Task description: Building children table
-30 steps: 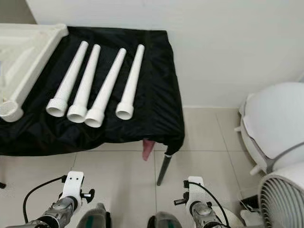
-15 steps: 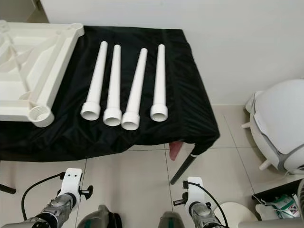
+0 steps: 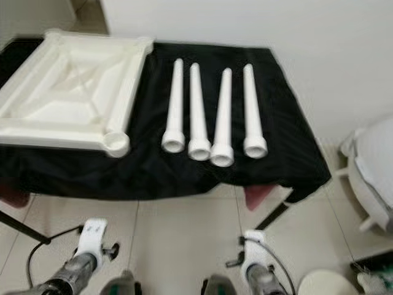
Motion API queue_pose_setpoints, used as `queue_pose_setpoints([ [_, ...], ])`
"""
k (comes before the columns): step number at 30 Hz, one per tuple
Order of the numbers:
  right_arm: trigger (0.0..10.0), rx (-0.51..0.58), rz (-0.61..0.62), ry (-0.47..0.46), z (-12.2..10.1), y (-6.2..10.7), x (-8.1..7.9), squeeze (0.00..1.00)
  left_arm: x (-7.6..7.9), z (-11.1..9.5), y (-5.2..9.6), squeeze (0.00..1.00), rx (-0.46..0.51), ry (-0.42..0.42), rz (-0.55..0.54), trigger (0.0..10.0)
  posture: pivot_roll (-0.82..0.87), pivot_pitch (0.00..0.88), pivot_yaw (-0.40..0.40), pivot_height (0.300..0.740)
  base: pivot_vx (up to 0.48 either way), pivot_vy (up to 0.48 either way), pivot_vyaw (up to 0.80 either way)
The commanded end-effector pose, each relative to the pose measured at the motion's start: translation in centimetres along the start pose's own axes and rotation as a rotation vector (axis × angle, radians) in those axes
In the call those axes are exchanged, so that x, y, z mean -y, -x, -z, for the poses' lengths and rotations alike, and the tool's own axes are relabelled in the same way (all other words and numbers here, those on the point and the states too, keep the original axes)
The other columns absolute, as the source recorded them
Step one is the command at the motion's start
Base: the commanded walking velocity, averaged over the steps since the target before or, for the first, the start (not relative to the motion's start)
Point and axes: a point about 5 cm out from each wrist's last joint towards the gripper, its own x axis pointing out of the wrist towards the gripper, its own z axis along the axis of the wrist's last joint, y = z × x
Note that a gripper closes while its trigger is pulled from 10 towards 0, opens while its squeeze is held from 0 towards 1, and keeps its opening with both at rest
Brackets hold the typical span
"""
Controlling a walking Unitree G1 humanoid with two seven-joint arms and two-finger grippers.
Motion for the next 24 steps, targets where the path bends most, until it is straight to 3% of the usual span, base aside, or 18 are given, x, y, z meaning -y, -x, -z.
queue_pose_setpoints([
  [1, 10.0, -0.023, 0.027, 0.000, 0.61, 0.29, 0.98, 0.00, 0.87, -0.53, -0.17, 0.00, 0.010, 0.003, 0.008, 10.0, -0.12, 0.000, -0.009, 0.740, 0.000, 0.469, 0.00],
  [7, 10.0, -0.021, 0.026, -0.002, 0.50, 0.24, 0.92, 0.00, 0.82, -0.61, -0.18, 0.00, 0.011, 0.002, 0.005, 10.0, -0.12, 0.000, -0.008, 0.740, 0.000, 0.469, 0.00],
  [24, 10.0, -0.017, 0.024, -0.007, 0.30, 0.13, 0.67, 0.00, 1.13, -1.06, -0.24, 0.00, 0.036, -0.056, 0.028, 10.0, -0.10, 0.000, -0.007, 0.740, 0.000, 0.000, 0.00],
])
